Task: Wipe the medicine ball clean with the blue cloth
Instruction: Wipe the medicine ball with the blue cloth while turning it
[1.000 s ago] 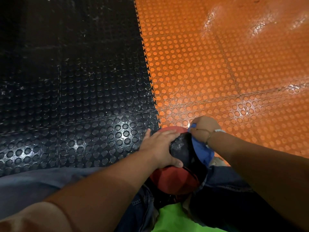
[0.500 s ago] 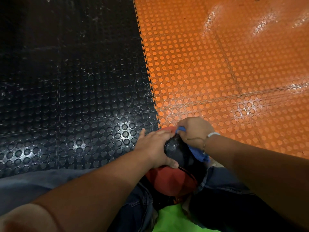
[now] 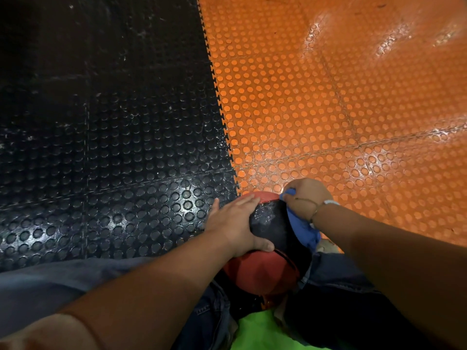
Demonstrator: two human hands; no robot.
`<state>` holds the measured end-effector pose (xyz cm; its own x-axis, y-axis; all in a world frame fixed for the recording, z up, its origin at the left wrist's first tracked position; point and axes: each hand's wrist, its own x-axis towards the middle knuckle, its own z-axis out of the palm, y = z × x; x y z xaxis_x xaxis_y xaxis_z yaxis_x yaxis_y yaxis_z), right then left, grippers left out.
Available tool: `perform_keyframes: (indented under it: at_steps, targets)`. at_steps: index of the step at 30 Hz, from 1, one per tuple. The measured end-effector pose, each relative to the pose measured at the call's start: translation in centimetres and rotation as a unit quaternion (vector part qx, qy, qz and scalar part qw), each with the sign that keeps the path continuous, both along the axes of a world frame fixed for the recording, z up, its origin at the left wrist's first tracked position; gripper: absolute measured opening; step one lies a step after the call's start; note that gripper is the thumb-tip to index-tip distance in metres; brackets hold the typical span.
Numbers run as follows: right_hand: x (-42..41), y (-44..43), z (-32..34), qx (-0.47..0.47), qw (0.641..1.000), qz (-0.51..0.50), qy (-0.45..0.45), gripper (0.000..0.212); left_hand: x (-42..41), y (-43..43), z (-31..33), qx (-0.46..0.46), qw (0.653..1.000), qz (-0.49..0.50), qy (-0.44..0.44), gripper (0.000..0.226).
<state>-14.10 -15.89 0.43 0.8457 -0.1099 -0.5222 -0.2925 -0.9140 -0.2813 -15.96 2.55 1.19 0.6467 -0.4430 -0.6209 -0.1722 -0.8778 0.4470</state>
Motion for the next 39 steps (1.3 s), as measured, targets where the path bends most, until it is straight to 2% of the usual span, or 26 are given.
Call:
perform_keyframes:
  at_steps: [2,5,8,10,14,18,20,23,25,28,30,33,34,37,39]
  targets:
    - [-0.4,0.9,0.3,0.005,0.999,0.045,-0.026,0.018,0.0,0.0,-0.1,0.006,1.000,-0.002,-0.005,0.113]
    - [-1.0,1.0,0.8,0.088,0.993,0.075,-0.009,0.020,0.2,0.1,-0.2,0.016,1.000,-0.010,-0.002,0.115]
    - [-0.3,0.1,0.8,0.033,0.999,-0.001,0.004,0.020,0.0,-0.2,0.0,0.005,1.000,-0.012,-0.001,0.115]
    - [-0.5,0.7,0.9,0.005,1.000,0.016,-0.012,0.021,0.0,-0.3,-0.1,0.005,1.000,-0.015,-0.003,0.115]
    - [-2.0,2.1,1.6,0.094,0.990,0.102,-0.031,0.019,0.5,0.2,-0.1,0.027,0.999,-0.032,-0.009,0.116]
    - [-0.9,1.2,1.2,0.019,0.999,0.018,-0.037,0.022,0.4,0.1,0.1,0.018,0.999,-0.028,0.000,0.114]
    - [-1.2,2.0,1.3,0.013,0.996,0.061,-0.057,0.020,0.5,0.2,0.0,0.022,0.999,-0.029,-0.003,0.115]
    - [-1.9,2.9,1.8,0.097,0.983,0.146,-0.045,0.018,0.9,0.6,-0.1,0.034,0.999,-0.033,-0.002,0.116]
    - [-1.0,2.3,1.6,0.089,0.988,0.125,-0.031,0.017,1.1,0.6,0.1,0.033,0.999,-0.030,0.007,0.114]
    - [-0.1,1.6,1.0,0.020,0.998,0.038,-0.044,0.020,1.1,0.3,0.2,0.029,0.999,-0.023,0.008,0.113]
    - [-0.8,2.5,1.4,0.028,0.993,0.093,-0.060,0.020,1.1,0.4,0.1,0.036,0.999,-0.027,0.004,0.114]
    - [-2.3,3.7,2.4,0.088,0.976,0.196,-0.045,0.021,1.4,0.8,0.1,0.042,0.999,-0.034,0.005,0.114]
    - [-2.1,3.5,2.4,0.084,0.978,0.184,-0.043,0.021,1.4,0.8,0.1,0.042,0.998,-0.036,0.007,0.114]
    - [-0.9,2.3,1.5,0.036,0.995,0.065,-0.069,0.022,1.3,0.5,0.3,0.038,0.999,-0.033,0.011,0.112]
    - [-1.3,2.5,1.5,0.016,0.993,0.082,-0.080,0.024,1.2,0.3,0.2,0.043,0.998,-0.033,0.006,0.113]
